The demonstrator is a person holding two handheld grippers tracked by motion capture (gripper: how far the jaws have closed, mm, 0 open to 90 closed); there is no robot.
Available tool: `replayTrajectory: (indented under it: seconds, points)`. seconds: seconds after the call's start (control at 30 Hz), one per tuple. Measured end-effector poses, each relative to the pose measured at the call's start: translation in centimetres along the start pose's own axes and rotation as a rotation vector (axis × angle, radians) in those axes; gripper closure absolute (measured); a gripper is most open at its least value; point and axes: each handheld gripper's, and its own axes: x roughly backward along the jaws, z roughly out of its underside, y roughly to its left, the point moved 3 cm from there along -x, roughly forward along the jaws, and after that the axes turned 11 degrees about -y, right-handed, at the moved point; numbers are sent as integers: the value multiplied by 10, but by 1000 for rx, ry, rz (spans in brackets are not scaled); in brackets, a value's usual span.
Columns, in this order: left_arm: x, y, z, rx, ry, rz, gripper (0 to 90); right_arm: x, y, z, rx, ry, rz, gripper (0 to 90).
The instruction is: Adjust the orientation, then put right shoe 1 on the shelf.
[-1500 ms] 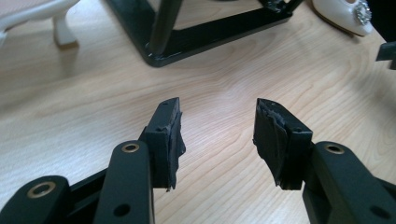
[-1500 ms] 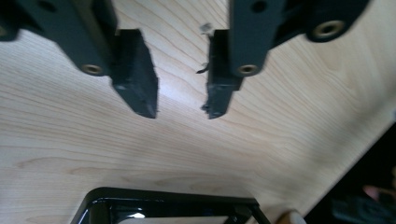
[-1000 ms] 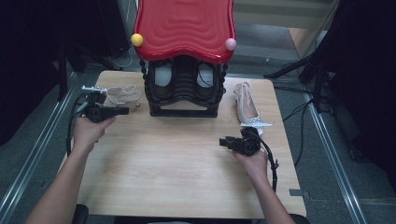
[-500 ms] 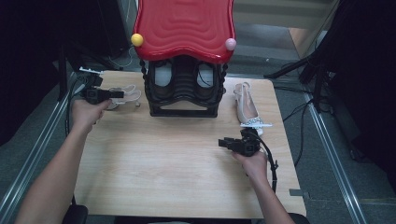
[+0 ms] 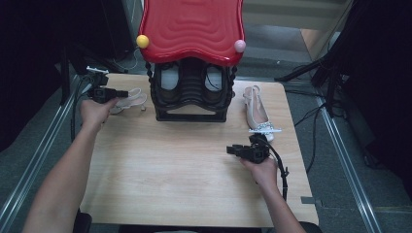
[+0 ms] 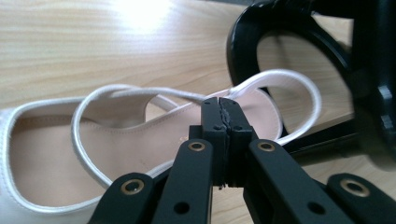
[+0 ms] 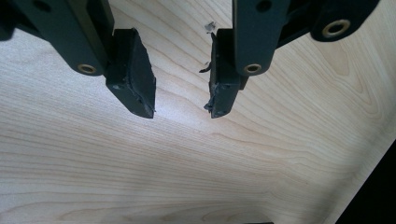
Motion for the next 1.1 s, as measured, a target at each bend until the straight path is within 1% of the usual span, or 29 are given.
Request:
replayTrajectory:
  seconds: [0.07, 0.1, 0.13, 0.17, 0.2, 0.3, 0.33, 0.37, 0.4, 0.43, 0.47, 0.5, 0.53, 0.6, 0.73, 0.8, 0.97, 1.0, 1.03, 1.07, 1.1]
  points:
    - [-3, 1, 4, 3, -8, 3, 900, 0, 0, 0, -3, 0, 1, 625]
    - [-5, 1, 6, 2, 5, -6, 900, 0, 0, 1, -2, 1, 1, 625]
    - [-7, 1, 7, -12, 20, -17, 900, 0, -1, 1, -1, 4, 1, 625]
    - [-9, 2, 9, -18, 29, -25, 900, 0, -1, 2, -2, 6, 4, 624]
    - [-10, 3, 11, -11, 35, -22, 900, 1, -1, 2, -3, 6, 3, 624]
    - [-9, 5, 15, 14, 14, -8, 900, 1, 0, 2, -8, 3, 7, 623]
    - [-8, 7, 17, 8, 18, -2, 900, 1, 0, 2, -7, 2, 7, 623]
    - [-7, 8, 18, 6, 19, -8, 900, 1, 0, 2, -6, 3, 8, 623]
    - [-6, 9, 19, 16, 14, -9, 900, 1, -1, 2, -5, 2, 6, 622]
    - [-4, 12, 20, 25, 23, -5, 900, 0, 0, 2, -5, 3, 4, 621]
    - [-2, 14, 21, 20, 33, -20, 900, 0, 0, 2, -4, 3, 5, 618]
    - [-1, 16, 23, 28, 36, -22, 900, 0, 0, 2, -8, 6, 7, 618]
    - [0, 18, 24, 39, 48, -10, 900, 0, 0, 2, -7, 7, 8, 616]
    - [2, 21, 25, 26, 70, -25, 900, 0, 0, 2, -4, 3, 9, 613]
    - [6, 26, 30, 20, 114, -33, 900, 1, -1, 2, -10, 2, 13, 611]
    - [7, 28, 31, 21, 117, -34, 900, 1, -1, 2, -13, 1, 14, 609]
    - [12, 32, 30, 6, 135, -43, 900, 1, -1, 2, -16, 0, 16, 605]
    - [12, 32, 30, 12, 139, -41, 900, 1, -1, 2, -15, 0, 15, 605]
    - [13, 34, 30, 8, 156, -39, 900, 1, -1, 2, -16, 0, 16, 604]
    - [13, 34, 30, 14, 154, -44, 900, 1, -1, 2, -16, -1, 17, 604]
    - [14, 34, 30, 4, 162, -44, 900, 1, -1, 2, -18, 1, 18, 602]
